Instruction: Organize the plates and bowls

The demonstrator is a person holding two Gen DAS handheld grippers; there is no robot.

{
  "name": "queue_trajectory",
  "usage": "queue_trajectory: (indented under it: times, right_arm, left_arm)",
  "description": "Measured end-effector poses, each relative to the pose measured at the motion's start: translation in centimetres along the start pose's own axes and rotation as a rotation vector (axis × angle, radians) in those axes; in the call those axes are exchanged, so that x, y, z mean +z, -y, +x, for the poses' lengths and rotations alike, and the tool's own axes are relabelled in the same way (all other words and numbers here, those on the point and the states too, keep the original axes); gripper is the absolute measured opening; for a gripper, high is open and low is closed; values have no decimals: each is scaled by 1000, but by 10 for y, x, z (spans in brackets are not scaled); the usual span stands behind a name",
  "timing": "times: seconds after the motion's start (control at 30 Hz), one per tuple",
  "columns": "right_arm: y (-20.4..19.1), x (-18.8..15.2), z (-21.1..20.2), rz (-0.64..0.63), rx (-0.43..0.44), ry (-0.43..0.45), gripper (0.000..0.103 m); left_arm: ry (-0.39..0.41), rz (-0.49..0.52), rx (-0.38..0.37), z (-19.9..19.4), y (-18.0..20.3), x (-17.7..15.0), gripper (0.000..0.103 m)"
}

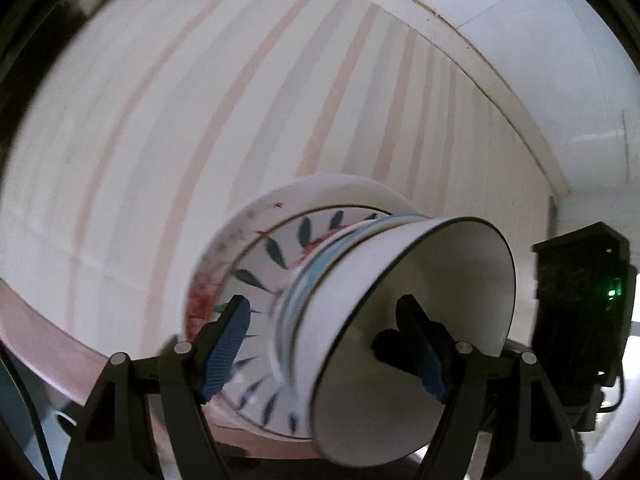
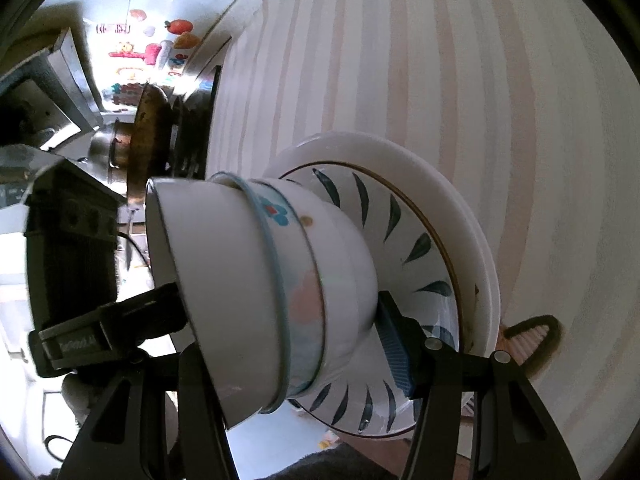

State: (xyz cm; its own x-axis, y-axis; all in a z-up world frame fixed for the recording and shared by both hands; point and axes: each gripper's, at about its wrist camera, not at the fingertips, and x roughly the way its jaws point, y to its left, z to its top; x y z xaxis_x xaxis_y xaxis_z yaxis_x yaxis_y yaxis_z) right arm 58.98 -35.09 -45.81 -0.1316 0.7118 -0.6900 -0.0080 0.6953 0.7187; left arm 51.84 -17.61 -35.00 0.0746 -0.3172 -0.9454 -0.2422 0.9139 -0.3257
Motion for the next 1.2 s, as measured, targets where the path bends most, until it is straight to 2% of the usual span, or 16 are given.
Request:
queue_trajectory:
  times: [0.13, 0.4, 0.47, 0.57, 0.6, 0.63, 0.67, 0.73, 0.87, 1.03, 1.2]
  right_arm:
    - [-7, -5, -7, -24, -47, 24, 59]
    - [-37, -22, -47, -111, -134, 110, 59]
    - [-50, -29, -59, -145, -176, 137, 59]
    - [-66, -42, -77, -170, -237, 180, 61]
    - [-72, -47, -84, -176, -266, 202, 70]
    - [-77, -51, -89, -182, -294, 223, 81]
    - [-84, -56, -96, -194, -332, 255, 84]
    - [-97, -69, -110, -207, -400, 319, 85]
    - [-119, -93, -131, -200, -501, 441, 88]
    - [-147, -131, -148, -156, -547, 556, 91]
    - [-180, -182, -161, -144, -575, 651, 92]
  left_arm:
    - [59, 39, 85, -18, 6, -7, 74]
    - [144, 115, 171, -53, 16, -30, 74]
    - [169, 147, 217, -64, 18, -36, 74]
    - [235, 170, 254, -81, 20, -47, 80]
    - [250, 174, 257, -85, 20, -50, 89]
    - [267, 176, 260, -89, 21, -53, 91]
    - [298, 186, 271, -96, 20, -57, 91]
    - [345, 204, 289, -107, 21, -61, 92]
    - [399, 237, 275, -131, 17, -72, 92]
    - [434, 278, 244, -160, 14, -95, 92]
    - [493, 335, 249, -195, 13, -134, 92]
